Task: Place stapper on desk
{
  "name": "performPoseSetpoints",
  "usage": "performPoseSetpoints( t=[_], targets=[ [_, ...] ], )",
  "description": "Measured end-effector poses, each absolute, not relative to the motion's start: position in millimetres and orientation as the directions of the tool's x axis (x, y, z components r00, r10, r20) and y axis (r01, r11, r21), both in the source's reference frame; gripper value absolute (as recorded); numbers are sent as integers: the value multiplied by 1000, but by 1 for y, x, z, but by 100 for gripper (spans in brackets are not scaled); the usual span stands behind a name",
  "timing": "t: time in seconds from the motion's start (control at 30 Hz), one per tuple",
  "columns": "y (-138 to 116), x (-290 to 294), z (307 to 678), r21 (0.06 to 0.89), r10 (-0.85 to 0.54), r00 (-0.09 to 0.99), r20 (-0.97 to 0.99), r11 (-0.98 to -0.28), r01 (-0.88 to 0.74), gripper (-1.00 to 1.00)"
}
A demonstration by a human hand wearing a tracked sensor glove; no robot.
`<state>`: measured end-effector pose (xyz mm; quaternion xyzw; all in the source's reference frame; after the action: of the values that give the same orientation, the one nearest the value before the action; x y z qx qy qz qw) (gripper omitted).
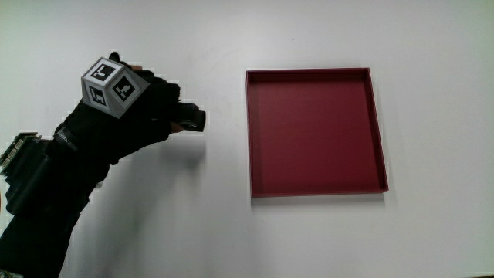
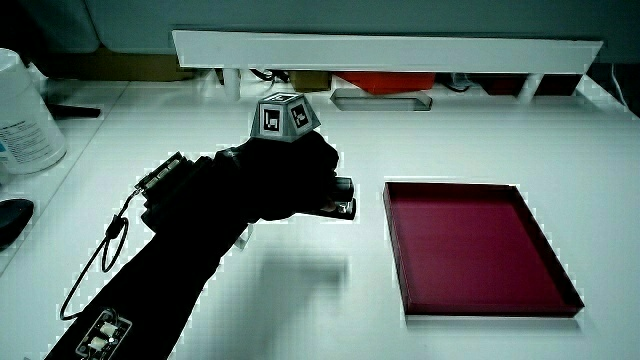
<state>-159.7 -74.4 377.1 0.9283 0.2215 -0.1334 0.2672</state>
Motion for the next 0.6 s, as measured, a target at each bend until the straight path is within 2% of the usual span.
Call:
performPoseSetpoints(
  t=[0.2, 0.6],
  targets=[
    [-76, -171, 406, 490, 296, 899, -322, -761, 426, 0],
    [-81, -186, 449, 522, 271, 903, -332, -745, 416, 0]
  ],
)
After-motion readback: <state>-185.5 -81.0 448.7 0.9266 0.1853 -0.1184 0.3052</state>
